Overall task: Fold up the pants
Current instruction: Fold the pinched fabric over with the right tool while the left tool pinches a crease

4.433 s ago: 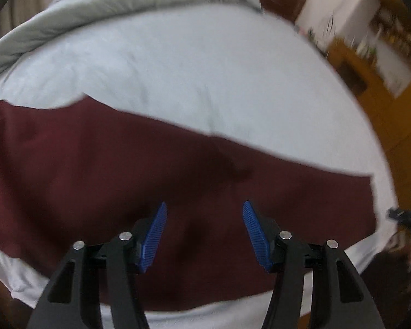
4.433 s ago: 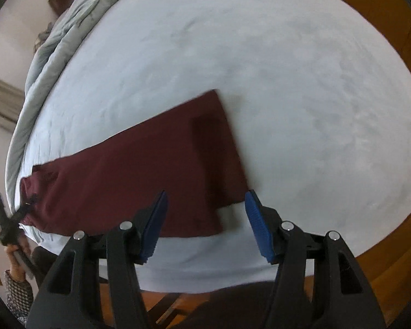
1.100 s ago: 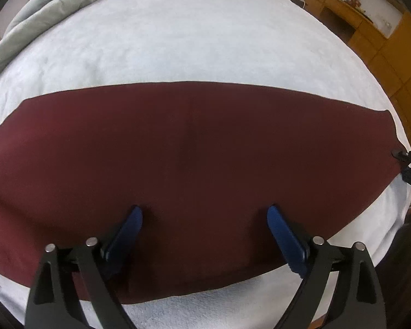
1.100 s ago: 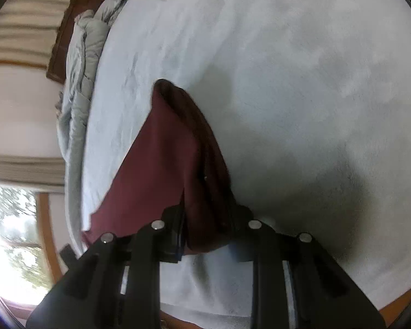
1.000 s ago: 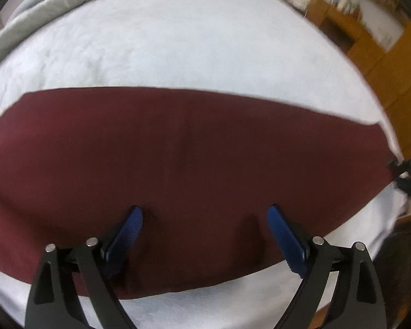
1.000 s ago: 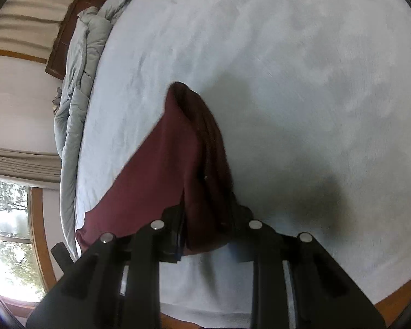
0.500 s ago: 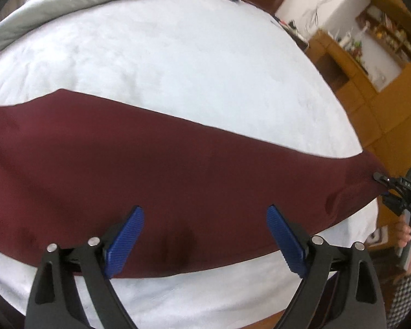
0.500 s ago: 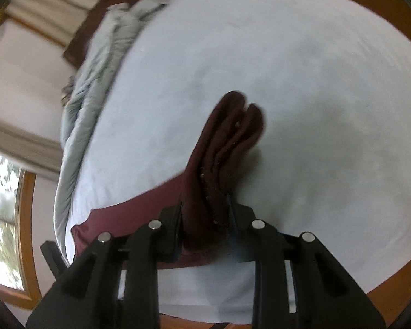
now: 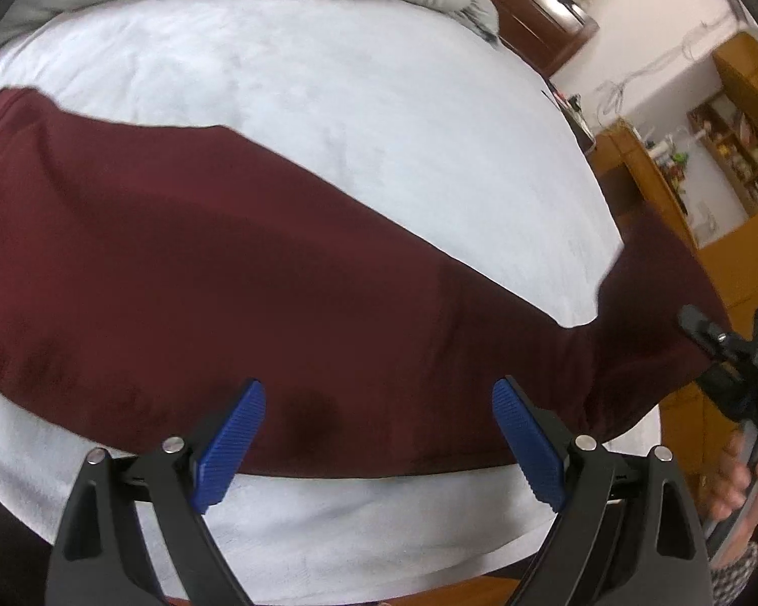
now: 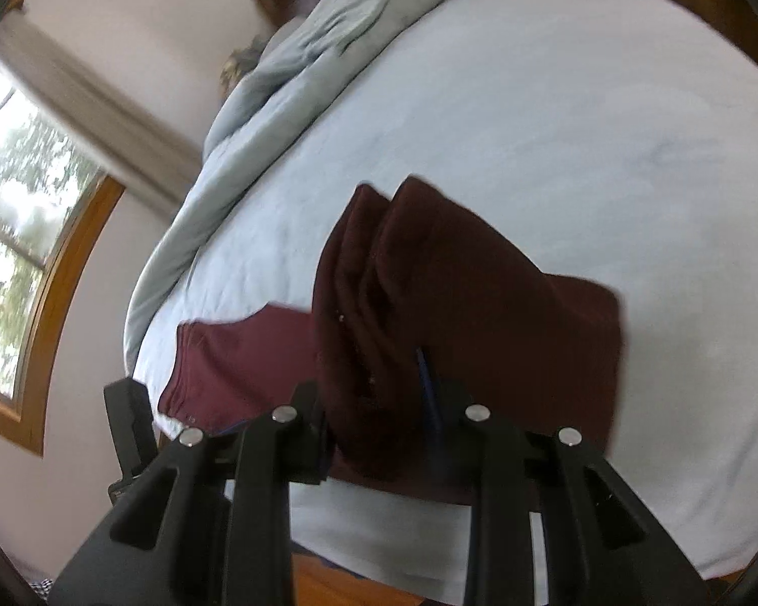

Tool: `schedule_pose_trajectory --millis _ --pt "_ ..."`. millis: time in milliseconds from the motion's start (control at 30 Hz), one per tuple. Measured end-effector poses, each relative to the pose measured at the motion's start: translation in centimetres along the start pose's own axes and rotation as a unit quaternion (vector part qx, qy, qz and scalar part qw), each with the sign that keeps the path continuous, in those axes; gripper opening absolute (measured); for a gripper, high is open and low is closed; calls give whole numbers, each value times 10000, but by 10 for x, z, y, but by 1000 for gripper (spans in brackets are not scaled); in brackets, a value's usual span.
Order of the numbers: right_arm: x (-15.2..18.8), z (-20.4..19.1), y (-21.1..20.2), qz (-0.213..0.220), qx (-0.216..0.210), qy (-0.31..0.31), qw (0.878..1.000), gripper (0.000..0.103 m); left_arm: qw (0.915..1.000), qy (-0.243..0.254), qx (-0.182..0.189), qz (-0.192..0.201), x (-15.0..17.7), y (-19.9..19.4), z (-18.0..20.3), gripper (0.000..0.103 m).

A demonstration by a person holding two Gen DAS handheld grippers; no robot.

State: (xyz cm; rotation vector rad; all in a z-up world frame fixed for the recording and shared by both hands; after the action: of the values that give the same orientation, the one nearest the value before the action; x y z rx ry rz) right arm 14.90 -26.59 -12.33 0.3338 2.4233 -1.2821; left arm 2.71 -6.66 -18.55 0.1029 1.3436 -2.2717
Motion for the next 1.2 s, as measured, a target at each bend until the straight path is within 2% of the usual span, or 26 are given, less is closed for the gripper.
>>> schedule_pose_trajectory --millis 133,233,333,400,467,533,567,600,667,700,767,900,1033,1100,1200 --pt "14 -35 48 -377 -13 -195 9991 27 9998 -172 39 11 -1 -2 -10 92" --pt "35 -47 80 -717 -20 -289 9970 27 9994 -328 94 9 -1 -1 -18 92" --pt "61 -46 108 -1136 167 -388 9926 28 9990 -436 132 -14 -3 0 -22 92" --pt "76 -41 126 -1375 316 -460 9889 33 9988 -477 141 -34 -4 1 -23 92" --pt "84 -41 132 -1425 249 -442 9885 39 9985 -517 155 -85 -6 4 -24 92" --pt "85 -44 132 -1414 46 -394 9892 52 9982 -548 180 -158 -7 9 -22 92" --pt "85 -47 129 -1399 -179 -322 9895 63 9980 -561 214 -209 -7 11 -23 92" --pt "86 -50 123 -1400 -456 -239 9888 70 9977 -564 257 -258 -8 13 -21 92" --pt "89 -62 108 -1465 -1278 10 9809 71 9973 -554 351 -331 -11 16 -18 92" --pt "89 -65 93 -1410 -1685 93 9755 71 9970 -559 396 -372 -11 17 -16 92" --pt "85 -55 71 -1137 -1805 151 9769 70 9957 -613 494 -477 -12 22 -12 92" --pt "76 7 29 -473 -1253 578 9893 71 9929 -688 579 -775 -1 39 -2 92" --pt "84 55 14 -222 -1093 1145 9871 70 9906 -620 537 -1094 12 64 16 92" --pt "90 70 10 -119 -1009 1314 9861 70 9901 -579 454 -1196 15 74 22 92" --pt "94 79 8 -10 -1106 1391 9841 70 9898 -589 333 -1255 15 84 30 92"
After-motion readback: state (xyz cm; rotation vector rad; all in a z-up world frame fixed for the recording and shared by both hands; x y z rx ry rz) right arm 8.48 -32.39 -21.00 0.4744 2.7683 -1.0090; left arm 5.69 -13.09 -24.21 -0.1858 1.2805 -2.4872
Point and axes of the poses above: each gripper's, at about its wrist camera, not at the fingertips, and y roughly the way its jaws point, z to its right, x to its underside, the point moved 10 cm from there along y, roughly the way its jaws point, and after that the axes turned 2 degrees about -y, right-handed, at the moved point
